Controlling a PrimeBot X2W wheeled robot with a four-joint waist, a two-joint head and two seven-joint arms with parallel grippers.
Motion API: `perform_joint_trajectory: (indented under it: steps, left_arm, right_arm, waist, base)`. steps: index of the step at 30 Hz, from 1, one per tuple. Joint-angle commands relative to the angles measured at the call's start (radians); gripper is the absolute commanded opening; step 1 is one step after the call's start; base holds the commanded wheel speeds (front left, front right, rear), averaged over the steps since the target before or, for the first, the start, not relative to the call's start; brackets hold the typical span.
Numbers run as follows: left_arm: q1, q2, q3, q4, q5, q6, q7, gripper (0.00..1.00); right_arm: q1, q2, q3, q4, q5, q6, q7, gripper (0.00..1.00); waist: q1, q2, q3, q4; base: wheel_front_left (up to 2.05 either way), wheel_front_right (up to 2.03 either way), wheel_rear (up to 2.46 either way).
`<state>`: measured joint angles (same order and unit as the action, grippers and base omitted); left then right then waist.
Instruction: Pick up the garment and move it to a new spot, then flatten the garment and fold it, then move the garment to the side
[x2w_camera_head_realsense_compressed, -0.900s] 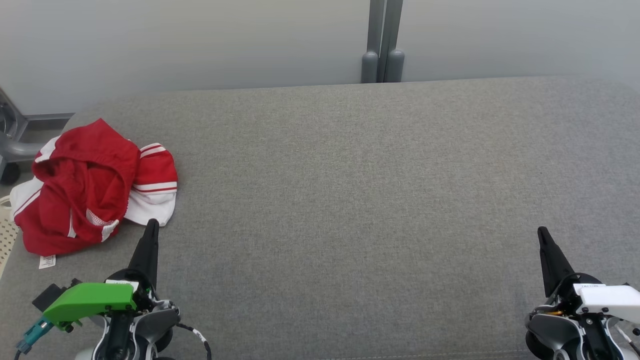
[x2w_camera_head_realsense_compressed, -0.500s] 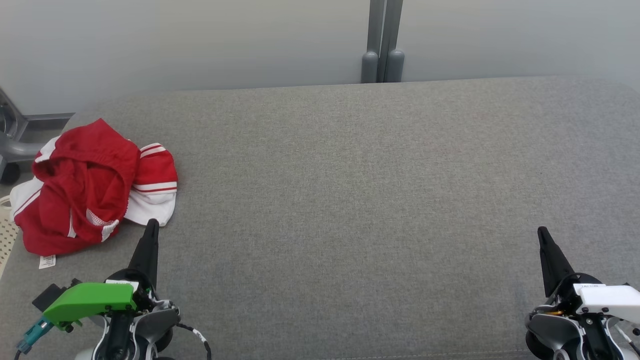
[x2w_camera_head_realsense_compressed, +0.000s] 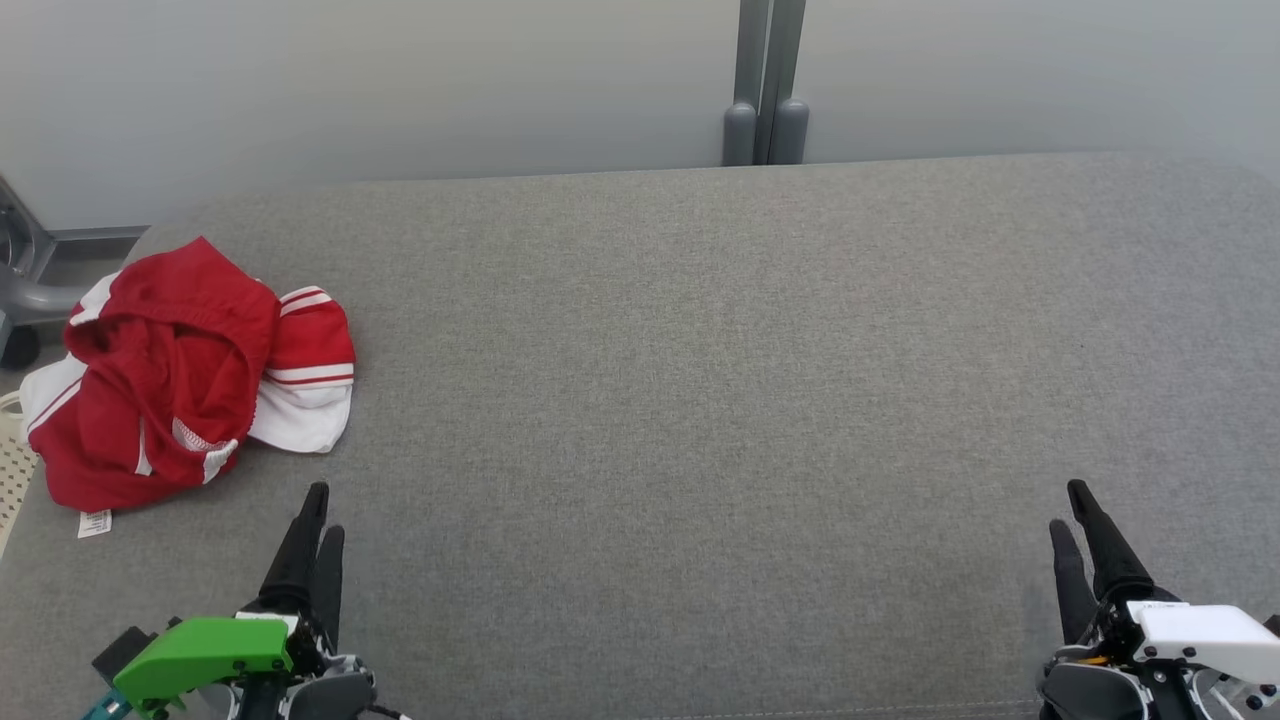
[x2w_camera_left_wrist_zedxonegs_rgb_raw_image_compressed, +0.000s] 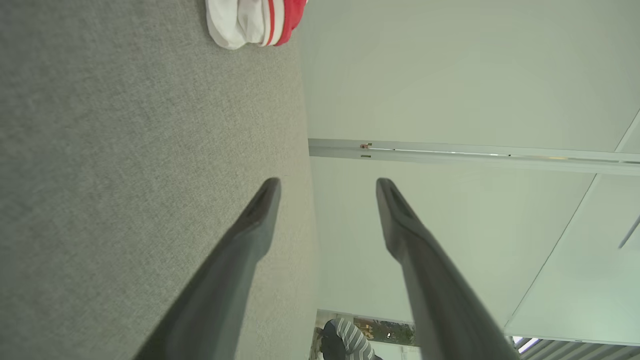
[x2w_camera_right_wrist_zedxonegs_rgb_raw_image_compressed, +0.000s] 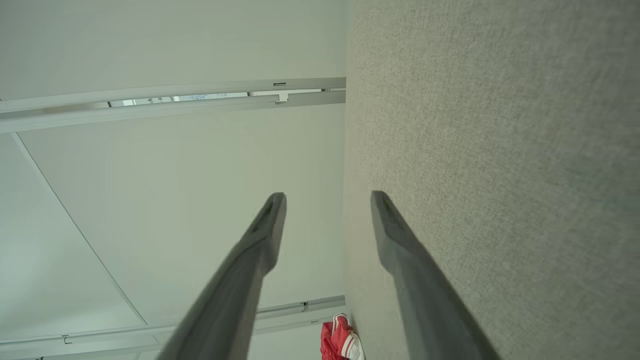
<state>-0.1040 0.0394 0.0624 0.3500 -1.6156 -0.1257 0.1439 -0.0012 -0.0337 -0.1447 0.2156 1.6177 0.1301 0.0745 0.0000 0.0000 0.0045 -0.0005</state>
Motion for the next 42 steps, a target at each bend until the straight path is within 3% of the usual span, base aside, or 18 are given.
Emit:
perform_joint_trajectory:
  steps: [1,20,32,42]
  left_arm:
    - [-0.008,0.001,-0.005,-0.012,0.002,0.0,-0.009,1.0]
    - [0.019,0.009,-0.055,-0.01,0.091,-0.002,-0.103,1.0]
    - [0.025,0.009,-0.073,-0.006,0.284,0.006,-0.156,1.0]
    - [0.032,0.009,-0.108,-0.01,0.492,0.03,-0.202,1.0]
  right_arm:
    - [-0.007,-0.003,0.009,-0.01,-0.004,0.0,-0.008,1.0]
    - [-0.026,-0.007,0.093,0.022,-0.123,0.0,-0.086,1.0]
    - [-0.046,-0.009,0.131,0.062,-0.308,0.0,-0.129,1.0]
    - [-0.069,-0.011,0.145,0.115,-0.567,0.001,-0.162,1.0]
  waist:
    - [0.0,0.0,-0.001,0.0]
    - [0.0,0.0,-0.017,-0.003]
    - [0.0,0.0,-0.027,-0.003]
    - [0.0,0.0,-0.038,-0.002]
  base:
    - [0.0,0.0,0.0]
    - [0.0,0.0,0.0]
    - [0.0,0.0,0.0]
    - [0.0,0.0,0.0]
